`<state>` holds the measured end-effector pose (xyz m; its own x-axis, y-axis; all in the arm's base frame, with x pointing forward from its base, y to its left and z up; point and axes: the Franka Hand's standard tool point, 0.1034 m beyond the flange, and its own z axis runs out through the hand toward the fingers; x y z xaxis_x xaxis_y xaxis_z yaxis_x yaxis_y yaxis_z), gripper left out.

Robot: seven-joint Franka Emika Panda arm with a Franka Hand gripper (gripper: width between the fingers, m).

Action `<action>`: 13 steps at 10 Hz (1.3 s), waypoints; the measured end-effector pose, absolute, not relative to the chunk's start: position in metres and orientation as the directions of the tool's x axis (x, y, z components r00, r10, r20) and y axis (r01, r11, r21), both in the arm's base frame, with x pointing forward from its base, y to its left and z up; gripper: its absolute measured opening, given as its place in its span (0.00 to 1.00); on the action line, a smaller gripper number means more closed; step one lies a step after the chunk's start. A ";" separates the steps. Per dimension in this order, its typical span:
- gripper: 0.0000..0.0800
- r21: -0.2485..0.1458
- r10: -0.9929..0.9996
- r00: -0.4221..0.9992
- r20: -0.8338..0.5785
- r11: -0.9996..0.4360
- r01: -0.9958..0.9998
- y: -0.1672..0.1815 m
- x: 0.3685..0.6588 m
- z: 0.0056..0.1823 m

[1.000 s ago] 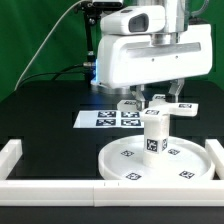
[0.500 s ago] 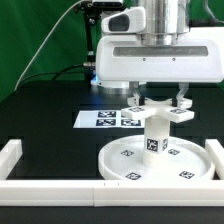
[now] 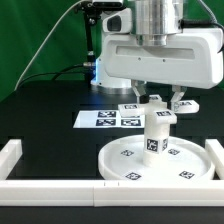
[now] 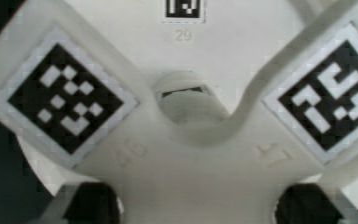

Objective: Assemble round table

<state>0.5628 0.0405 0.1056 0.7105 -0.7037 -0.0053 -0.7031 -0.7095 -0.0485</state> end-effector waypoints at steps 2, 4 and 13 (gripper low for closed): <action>0.68 -0.047 -0.680 0.733 -0.001 -0.732 -0.679 0.041 0.563 0.106; 0.77 -0.058 -0.632 0.775 0.003 -0.774 -0.631 0.045 0.565 0.116; 0.81 0.001 0.330 0.940 0.083 -0.944 0.331 0.038 0.570 0.126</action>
Offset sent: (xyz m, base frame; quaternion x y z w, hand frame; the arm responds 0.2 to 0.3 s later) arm -0.0005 0.0000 0.0263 -0.0114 -0.0086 -0.0718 0.9973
